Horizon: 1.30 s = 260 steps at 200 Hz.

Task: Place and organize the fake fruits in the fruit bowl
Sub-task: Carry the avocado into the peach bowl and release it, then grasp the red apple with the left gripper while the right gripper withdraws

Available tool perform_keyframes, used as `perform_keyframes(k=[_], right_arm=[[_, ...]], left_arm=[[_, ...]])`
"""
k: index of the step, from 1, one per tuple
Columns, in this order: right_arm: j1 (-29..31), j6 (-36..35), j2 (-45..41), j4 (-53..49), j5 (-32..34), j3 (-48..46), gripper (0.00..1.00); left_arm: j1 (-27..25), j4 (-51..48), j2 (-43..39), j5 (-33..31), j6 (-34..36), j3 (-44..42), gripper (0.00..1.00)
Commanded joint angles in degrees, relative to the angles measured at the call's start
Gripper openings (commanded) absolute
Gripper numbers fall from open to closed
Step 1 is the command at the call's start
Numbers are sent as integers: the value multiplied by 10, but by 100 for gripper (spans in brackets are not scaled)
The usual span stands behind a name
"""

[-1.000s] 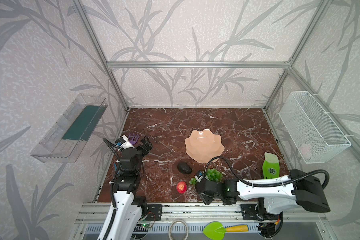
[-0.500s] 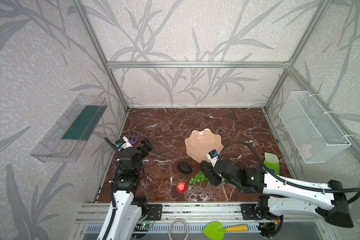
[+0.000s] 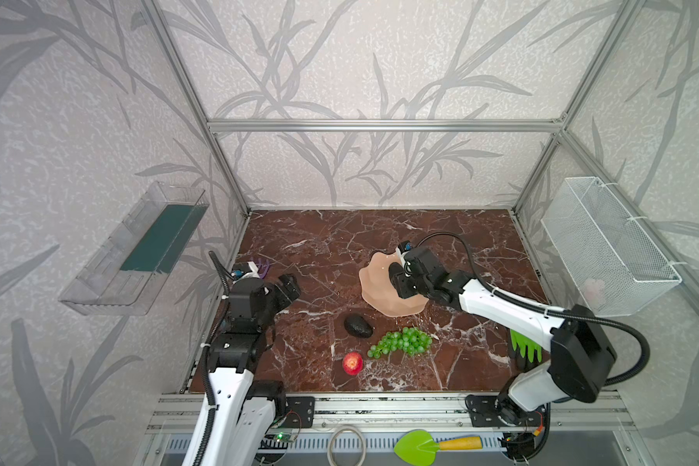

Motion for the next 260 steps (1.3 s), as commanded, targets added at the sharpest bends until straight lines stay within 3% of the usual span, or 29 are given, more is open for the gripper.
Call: perform_keyframes(k=[1, 54, 102, 138, 178, 216, 260], right_arm=[[-17, -27, 46, 33, -27, 20, 46], [-32, -20, 158, 56, -55, 54, 46], [-33, -9, 168, 52, -64, 67, 61], [-33, -6, 77, 47, -55, 54, 73], [-34, 3, -97, 107, -13, -33, 90], [-33, 12, -203, 112, 27, -116, 92], [-34, 39, -262, 116, 35, -189, 92]], left_arm=[[-1, -77, -15, 64, 14, 12, 94], [-23, -155, -14, 88, 44, 35, 90], [-154, -184, -14, 34, -10, 25, 89], [-238, -184, -16, 27, -71, -18, 87], [-335, -182, 1, -1, -97, -31, 87], [-435, -166, 42, -25, -116, -38, 87], [-539, -126, 117, -51, -140, -55, 88]])
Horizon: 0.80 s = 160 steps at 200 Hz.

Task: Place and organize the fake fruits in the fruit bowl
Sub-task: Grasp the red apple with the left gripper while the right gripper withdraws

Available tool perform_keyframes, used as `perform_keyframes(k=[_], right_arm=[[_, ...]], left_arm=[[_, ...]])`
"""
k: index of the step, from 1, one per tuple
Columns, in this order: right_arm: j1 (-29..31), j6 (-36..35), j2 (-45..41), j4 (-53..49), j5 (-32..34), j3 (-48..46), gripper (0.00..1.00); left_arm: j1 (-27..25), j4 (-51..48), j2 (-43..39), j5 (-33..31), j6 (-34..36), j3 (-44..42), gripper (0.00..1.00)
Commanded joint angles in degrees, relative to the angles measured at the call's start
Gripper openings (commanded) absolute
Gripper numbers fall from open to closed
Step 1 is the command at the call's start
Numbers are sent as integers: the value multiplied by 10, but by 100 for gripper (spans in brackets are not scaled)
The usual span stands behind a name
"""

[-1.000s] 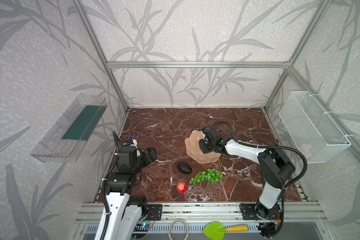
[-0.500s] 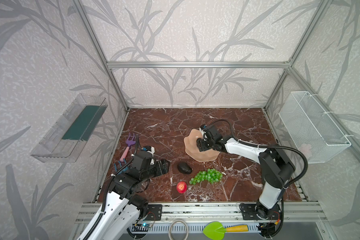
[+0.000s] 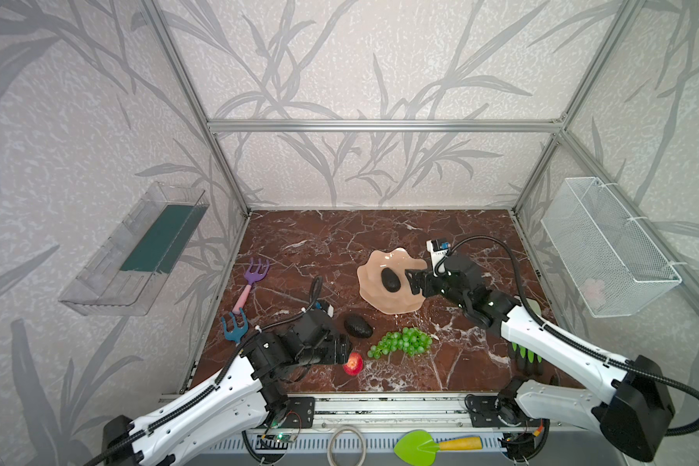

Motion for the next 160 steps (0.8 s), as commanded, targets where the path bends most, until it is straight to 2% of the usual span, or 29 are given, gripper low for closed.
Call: perform_keyframes(k=[1, 50, 103, 160], right_arm=[[-1, 22, -27, 1, 16, -25, 92], [-1, 27, -36, 0, 11, -42, 92], [-1, 32, -42, 7, 10, -55, 92], [-1, 33, -46, 9, 14, -65, 92]], left_arm=[[-40, 21, 38, -34, -27, -9, 88], [-104, 79, 131, -45, -35, -15, 88], [-105, 107, 169, -57, -37, -37, 87], [-104, 120, 208, -77, -32, -36, 79]])
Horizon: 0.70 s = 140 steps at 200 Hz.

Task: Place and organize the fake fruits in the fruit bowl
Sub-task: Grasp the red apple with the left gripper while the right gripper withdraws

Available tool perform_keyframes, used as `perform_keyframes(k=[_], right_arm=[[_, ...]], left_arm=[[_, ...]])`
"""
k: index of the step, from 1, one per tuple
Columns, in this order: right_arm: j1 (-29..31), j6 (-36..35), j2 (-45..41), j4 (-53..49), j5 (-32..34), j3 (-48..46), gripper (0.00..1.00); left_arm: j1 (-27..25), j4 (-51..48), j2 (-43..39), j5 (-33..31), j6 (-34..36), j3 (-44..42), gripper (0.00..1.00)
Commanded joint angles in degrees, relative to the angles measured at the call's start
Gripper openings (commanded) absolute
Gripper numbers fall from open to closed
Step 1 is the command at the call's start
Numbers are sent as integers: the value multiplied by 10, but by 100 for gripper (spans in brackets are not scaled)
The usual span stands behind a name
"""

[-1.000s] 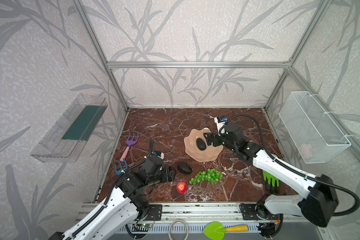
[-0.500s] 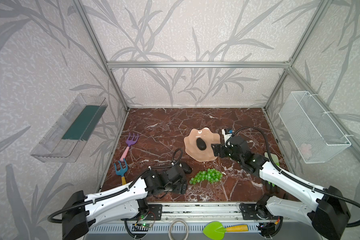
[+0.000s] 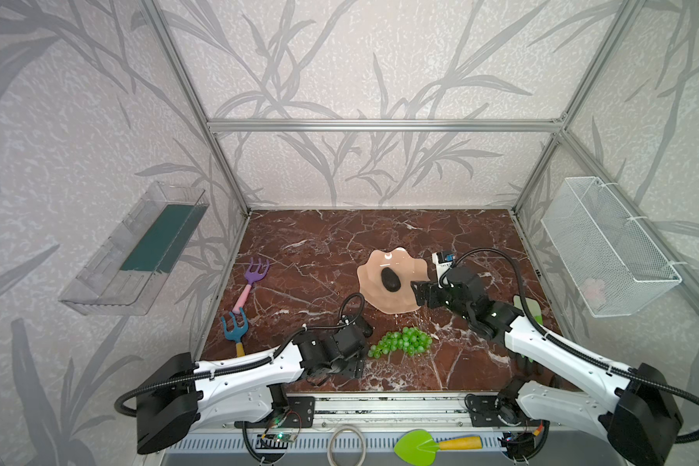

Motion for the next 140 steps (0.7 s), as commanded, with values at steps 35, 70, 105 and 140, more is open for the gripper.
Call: perform_keyframes(k=[35, 70, 105, 140], right_arm=[[-1, 0, -26, 12, 5, -19, 92], [-2, -1, -41, 15, 12, -30, 92], [-1, 2, -65, 19, 23, -48, 92], [-1, 6, -93, 16, 35, -71, 94]], left_arm=[[0, 1, 11, -29, -5, 2, 63], [0, -56, -34, -46, 11, 28, 49], [0, -110, -114, -71, 25, 47, 45], [22, -122, -123, -114, 101, 129, 45]])
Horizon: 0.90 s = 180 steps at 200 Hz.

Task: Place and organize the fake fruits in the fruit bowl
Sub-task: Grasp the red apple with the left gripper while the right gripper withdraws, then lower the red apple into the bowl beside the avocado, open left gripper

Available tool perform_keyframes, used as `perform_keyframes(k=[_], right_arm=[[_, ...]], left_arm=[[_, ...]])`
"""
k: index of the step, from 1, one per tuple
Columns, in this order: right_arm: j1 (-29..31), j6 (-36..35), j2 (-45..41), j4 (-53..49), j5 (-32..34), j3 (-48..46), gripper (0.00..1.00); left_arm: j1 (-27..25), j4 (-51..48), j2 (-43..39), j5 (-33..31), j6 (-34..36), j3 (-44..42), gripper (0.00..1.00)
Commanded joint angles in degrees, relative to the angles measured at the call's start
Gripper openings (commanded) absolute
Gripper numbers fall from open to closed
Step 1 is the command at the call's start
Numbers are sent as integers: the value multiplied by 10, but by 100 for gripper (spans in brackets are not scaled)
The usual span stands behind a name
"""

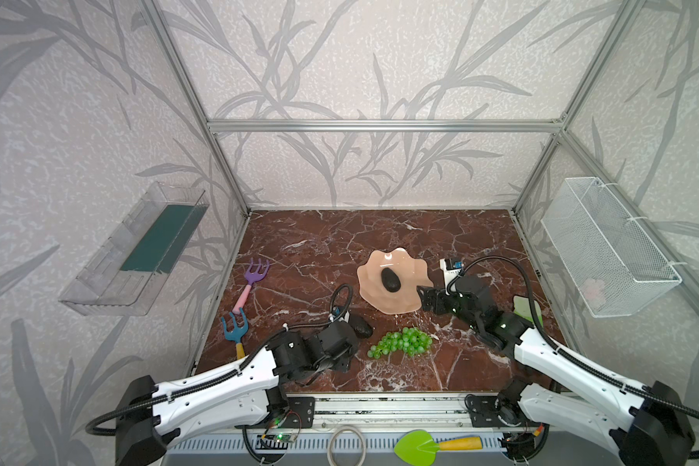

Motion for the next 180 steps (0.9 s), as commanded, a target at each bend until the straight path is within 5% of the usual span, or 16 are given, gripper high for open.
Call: perform_keyframes(k=[1, 46, 84, 180], right_arm=[[-2, 6, -24, 10, 18, -17, 95], [-2, 0, -71, 5, 17, -40, 99], [-2, 4, -129, -31, 33, -53, 100], [-3, -5, -190, -77, 64, -59, 100]], left_arm=[[18, -25, 9, -54, 63, 67, 45], [123, 67, 143, 27, 187, 172, 46], [152, 91, 294, 50, 254, 273, 46], [159, 84, 544, 57, 242, 414, 44]])
